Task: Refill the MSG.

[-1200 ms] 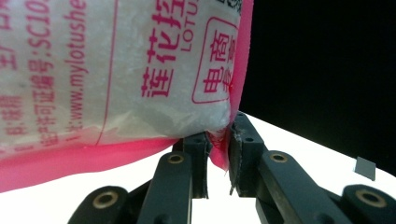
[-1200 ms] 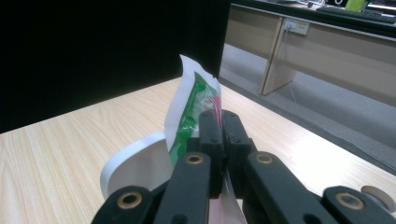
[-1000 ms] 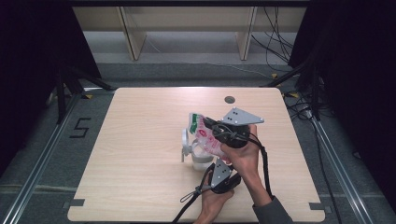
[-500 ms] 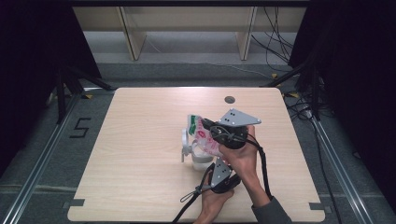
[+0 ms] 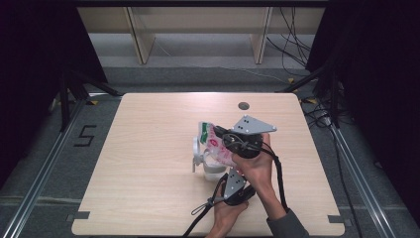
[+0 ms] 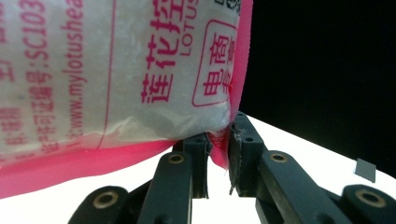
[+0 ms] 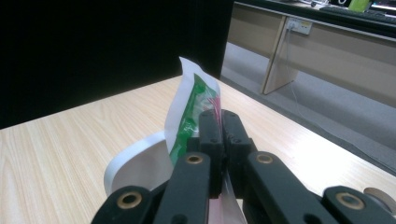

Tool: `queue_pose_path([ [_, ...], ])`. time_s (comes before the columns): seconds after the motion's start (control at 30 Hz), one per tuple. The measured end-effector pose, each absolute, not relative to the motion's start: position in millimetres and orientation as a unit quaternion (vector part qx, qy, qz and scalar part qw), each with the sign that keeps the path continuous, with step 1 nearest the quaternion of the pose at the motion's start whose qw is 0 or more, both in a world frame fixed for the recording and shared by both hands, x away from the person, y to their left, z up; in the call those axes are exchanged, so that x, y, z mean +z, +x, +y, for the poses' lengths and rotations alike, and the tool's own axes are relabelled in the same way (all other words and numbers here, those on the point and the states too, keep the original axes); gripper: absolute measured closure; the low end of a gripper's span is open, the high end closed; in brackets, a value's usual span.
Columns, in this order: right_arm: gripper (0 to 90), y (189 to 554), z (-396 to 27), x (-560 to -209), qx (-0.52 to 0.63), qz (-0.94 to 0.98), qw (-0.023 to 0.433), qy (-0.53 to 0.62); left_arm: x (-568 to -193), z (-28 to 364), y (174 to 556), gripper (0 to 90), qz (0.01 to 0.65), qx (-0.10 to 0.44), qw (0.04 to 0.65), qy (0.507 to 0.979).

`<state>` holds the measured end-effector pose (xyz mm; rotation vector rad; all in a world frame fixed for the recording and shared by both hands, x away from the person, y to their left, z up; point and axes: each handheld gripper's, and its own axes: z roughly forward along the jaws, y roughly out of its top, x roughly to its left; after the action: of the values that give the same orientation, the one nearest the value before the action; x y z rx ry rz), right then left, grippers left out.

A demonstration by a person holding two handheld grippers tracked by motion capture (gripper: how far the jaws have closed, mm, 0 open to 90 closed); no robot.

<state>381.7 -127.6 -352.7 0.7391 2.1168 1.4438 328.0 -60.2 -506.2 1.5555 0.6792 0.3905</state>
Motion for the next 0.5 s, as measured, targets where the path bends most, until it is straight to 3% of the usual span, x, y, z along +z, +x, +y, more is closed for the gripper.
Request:
queue_pose_path([
  [0.5, 89.7, 382.3, -127.6, -352.6, 0.527, 0.772, 0.240, 0.261, -505.7, -60.1, 327.9, 79.0, 0.298, 0.172, 0.645, 0.682],
])
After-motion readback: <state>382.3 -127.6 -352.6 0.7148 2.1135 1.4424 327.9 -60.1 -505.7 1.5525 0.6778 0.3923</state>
